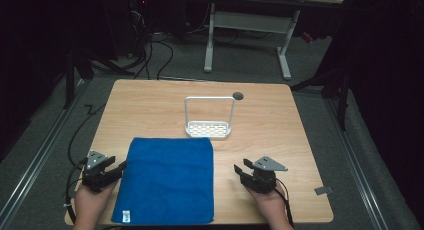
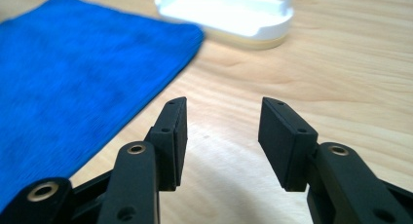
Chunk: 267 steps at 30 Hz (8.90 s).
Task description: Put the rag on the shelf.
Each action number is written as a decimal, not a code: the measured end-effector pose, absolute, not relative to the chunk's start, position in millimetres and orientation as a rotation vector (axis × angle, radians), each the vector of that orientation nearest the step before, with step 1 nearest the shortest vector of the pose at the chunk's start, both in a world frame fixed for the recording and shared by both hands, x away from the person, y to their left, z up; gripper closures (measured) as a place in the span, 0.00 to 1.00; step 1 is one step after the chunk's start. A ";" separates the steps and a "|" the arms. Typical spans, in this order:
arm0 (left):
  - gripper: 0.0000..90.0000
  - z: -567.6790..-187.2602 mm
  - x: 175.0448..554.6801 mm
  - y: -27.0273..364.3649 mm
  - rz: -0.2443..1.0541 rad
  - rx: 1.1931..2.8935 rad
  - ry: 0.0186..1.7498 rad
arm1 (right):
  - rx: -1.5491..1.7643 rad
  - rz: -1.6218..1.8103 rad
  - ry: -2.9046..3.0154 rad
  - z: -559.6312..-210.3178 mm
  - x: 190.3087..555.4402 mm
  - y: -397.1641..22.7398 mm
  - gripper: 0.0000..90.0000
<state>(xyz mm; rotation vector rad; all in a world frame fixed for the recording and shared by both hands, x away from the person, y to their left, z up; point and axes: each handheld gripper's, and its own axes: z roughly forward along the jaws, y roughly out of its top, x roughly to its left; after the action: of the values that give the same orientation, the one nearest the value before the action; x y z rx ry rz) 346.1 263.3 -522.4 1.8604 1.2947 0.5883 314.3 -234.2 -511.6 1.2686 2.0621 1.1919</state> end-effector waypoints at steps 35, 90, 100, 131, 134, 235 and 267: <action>0.51 -488.0 349.3 188.5 0.660 1.889 1.114 | 1.275 1.171 2.035 -507.1 320.5 -234.7 0.64; 0.79 -534.6 443.9 229.2 0.548 1.924 1.350 | 1.214 1.066 2.165 -508.8 374.4 -166.5 0.62; 0.95 -535.5 442.5 230.9 0.506 1.924 1.318 | 1.317 1.050 2.168 -521.6 420.1 -143.7 0.69; 0.98 -533.6 437.9 230.7 0.518 1.906 1.314 | 1.286 1.064 2.159 -520.3 424.3 -126.0 0.98; 0.98 -530.2 434.7 230.8 0.516 1.896 1.306 | 1.272 1.112 2.131 -512.8 417.3 -127.0 0.98; 0.98 -324.2 417.8 128.6 0.869 1.498 0.728 | 1.006 1.438 1.514 -323.9 360.5 -253.0 0.98; 0.98 -304.3 513.3 114.8 0.977 1.562 0.780 | 1.053 1.303 1.505 -303.4 477.9 -245.4 0.98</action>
<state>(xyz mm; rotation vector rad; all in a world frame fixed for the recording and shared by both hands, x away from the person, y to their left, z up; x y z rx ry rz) 513.3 114.8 -304.3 1.5616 0.7801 0.9774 477.9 -245.4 -303.4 1.0534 1.5053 1.3034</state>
